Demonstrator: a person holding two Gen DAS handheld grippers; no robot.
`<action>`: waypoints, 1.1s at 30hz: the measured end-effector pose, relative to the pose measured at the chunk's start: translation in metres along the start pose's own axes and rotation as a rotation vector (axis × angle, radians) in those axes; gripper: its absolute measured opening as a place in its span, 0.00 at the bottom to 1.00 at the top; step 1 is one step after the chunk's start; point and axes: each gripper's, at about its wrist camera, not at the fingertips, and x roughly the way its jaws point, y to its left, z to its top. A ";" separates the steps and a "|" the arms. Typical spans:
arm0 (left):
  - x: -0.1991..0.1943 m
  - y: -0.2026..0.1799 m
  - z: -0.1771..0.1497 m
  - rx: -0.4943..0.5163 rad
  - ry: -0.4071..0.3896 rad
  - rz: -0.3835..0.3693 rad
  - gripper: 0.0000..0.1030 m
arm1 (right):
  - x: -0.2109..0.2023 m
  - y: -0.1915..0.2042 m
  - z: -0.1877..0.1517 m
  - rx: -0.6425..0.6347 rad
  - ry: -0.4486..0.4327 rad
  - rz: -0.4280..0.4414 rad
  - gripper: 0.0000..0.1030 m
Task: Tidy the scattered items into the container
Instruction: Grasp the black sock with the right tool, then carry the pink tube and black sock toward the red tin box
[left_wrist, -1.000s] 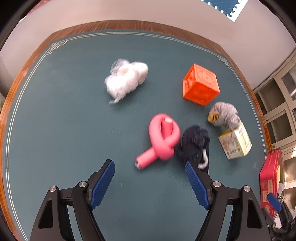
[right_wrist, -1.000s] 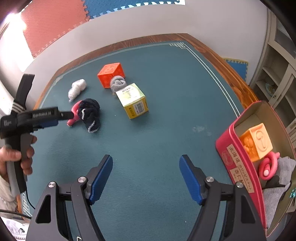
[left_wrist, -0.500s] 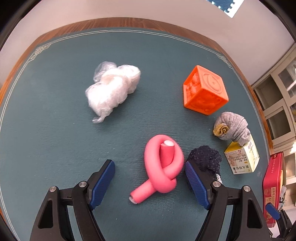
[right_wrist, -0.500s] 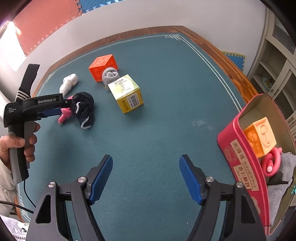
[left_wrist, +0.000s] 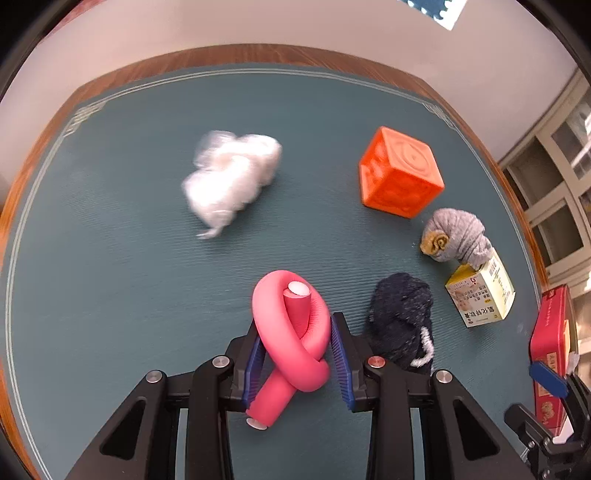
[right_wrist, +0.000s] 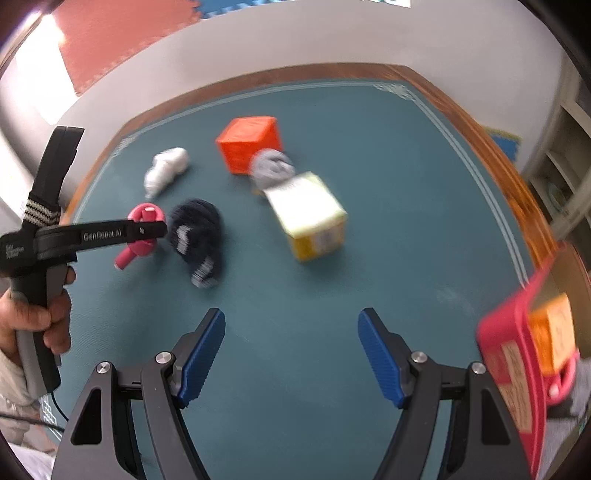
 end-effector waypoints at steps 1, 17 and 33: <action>-0.004 0.005 -0.001 -0.012 -0.003 0.003 0.34 | 0.003 0.006 0.006 -0.018 -0.004 0.016 0.76; -0.033 0.045 -0.033 -0.128 -0.014 0.020 0.35 | 0.080 0.067 0.056 -0.147 0.052 0.102 0.75; -0.049 0.002 -0.042 -0.059 -0.024 0.012 0.35 | 0.034 0.044 0.039 -0.124 -0.013 0.161 0.43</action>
